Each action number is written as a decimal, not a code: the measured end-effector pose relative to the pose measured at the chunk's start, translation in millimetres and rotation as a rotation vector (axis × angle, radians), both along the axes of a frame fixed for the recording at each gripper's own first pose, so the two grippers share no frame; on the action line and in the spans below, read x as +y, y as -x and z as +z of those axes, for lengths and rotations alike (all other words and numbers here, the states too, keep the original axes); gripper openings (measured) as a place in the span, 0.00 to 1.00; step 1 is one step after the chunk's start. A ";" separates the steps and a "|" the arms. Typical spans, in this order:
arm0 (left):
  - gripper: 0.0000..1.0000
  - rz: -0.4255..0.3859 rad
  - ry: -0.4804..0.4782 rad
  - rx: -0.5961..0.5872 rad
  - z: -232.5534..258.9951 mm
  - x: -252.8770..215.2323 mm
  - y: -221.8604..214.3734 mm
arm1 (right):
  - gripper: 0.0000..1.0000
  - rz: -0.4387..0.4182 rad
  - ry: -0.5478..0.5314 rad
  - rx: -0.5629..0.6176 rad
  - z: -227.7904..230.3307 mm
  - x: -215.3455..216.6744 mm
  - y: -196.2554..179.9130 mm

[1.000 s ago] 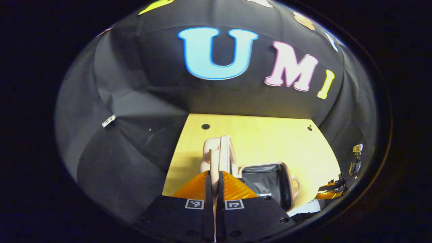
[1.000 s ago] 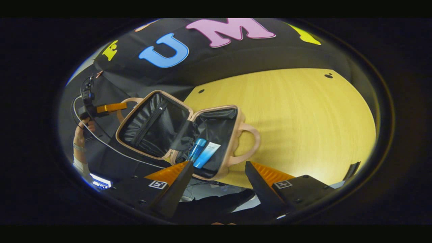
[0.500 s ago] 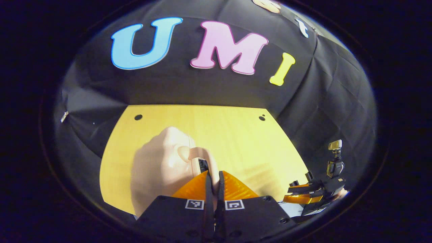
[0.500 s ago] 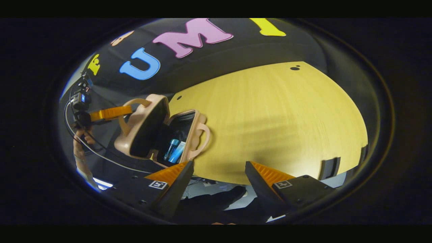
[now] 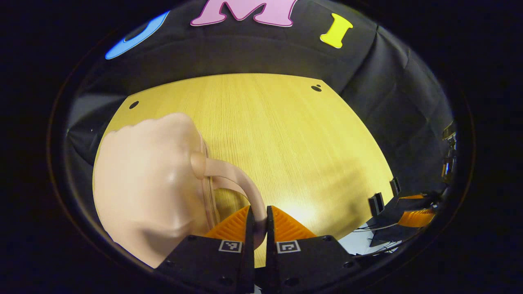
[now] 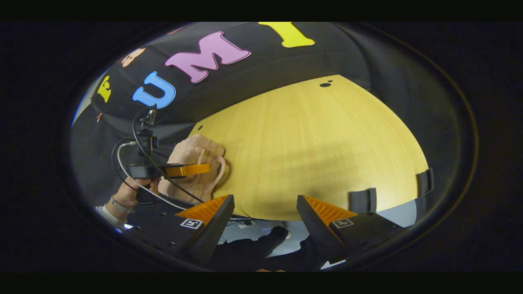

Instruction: First open the suitcase, pack the skin care products into it, and then close the suitcase.

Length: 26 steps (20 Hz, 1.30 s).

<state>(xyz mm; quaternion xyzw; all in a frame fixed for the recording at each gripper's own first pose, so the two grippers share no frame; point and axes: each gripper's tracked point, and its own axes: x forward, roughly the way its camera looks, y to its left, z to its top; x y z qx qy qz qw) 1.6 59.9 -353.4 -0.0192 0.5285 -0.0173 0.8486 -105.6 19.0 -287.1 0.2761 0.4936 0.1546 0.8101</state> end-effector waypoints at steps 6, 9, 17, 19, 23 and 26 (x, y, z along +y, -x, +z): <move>0.77 0.092 -0.130 -0.139 20.8 1.7 -9.6 | 0.98 0.013 0.043 -0.067 -10.9 -37.1 -6.2; 0.98 0.102 -0.203 -0.273 54.4 -5.9 -23.8 | 0.98 0.037 0.157 -0.168 -15.3 -58.3 -16.5; 0.98 -0.030 -0.118 -0.608 189.2 -90.2 -28.3 | 0.97 -0.042 0.339 -0.581 101.9 -61.6 -85.6; 0.98 -0.059 -0.102 -0.683 220.4 -98.0 -25.4 | 0.97 -0.083 0.353 -0.666 142.1 -51.6 -99.1; 0.97 -0.083 -0.057 -0.776 265.0 -97.3 -15.5 | 0.98 -0.152 0.389 -0.798 205.9 -38.4 -112.6; 0.98 -0.102 -0.039 -0.891 302.0 -92.2 -9.9 | 0.98 -0.192 0.392 -0.847 237.2 -26.4 -117.1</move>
